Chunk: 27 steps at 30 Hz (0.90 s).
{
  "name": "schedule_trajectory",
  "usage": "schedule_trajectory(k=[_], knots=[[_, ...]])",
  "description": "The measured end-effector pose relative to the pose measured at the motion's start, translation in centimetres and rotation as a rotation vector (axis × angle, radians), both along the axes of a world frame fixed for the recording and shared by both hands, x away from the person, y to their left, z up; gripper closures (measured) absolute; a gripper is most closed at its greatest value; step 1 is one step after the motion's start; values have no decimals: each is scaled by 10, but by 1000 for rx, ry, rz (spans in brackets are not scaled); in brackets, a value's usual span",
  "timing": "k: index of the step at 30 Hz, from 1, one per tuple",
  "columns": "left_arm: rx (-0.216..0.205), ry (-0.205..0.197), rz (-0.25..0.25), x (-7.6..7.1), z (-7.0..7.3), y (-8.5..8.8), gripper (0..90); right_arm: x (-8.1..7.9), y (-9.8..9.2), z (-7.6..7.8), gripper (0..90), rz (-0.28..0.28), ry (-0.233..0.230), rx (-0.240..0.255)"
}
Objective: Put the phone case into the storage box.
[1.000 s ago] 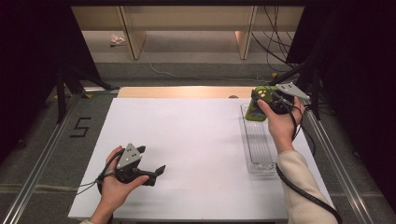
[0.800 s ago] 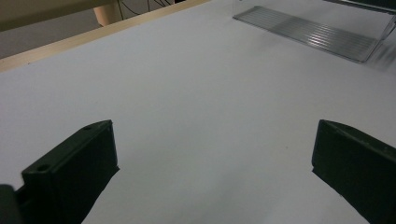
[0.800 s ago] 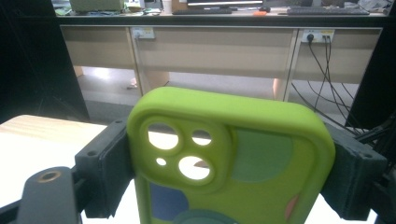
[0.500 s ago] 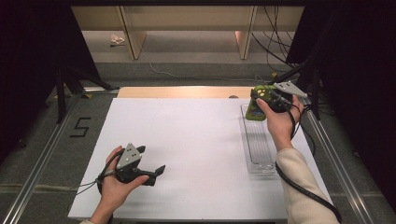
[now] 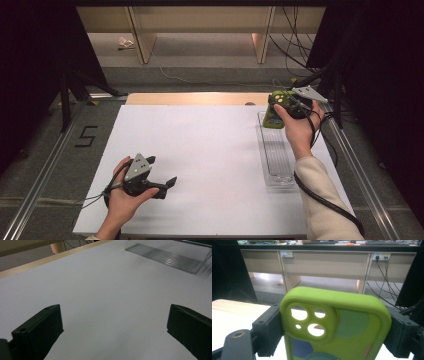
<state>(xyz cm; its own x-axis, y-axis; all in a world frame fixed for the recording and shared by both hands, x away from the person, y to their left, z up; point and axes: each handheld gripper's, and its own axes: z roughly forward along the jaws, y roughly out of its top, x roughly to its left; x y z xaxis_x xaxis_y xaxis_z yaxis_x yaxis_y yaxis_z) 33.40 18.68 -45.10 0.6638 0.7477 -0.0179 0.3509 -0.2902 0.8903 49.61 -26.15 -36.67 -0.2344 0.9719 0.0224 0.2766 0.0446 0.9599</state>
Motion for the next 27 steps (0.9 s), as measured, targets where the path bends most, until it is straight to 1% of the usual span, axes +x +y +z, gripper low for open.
schedule_trajectory(k=[4,27], knots=[[0,0,0,0,0,0,0,2,-1,-1,170,-5,1,-9],[0,1,0,0,0,0,0,12,-3,-4,170,-14,18,-4]])
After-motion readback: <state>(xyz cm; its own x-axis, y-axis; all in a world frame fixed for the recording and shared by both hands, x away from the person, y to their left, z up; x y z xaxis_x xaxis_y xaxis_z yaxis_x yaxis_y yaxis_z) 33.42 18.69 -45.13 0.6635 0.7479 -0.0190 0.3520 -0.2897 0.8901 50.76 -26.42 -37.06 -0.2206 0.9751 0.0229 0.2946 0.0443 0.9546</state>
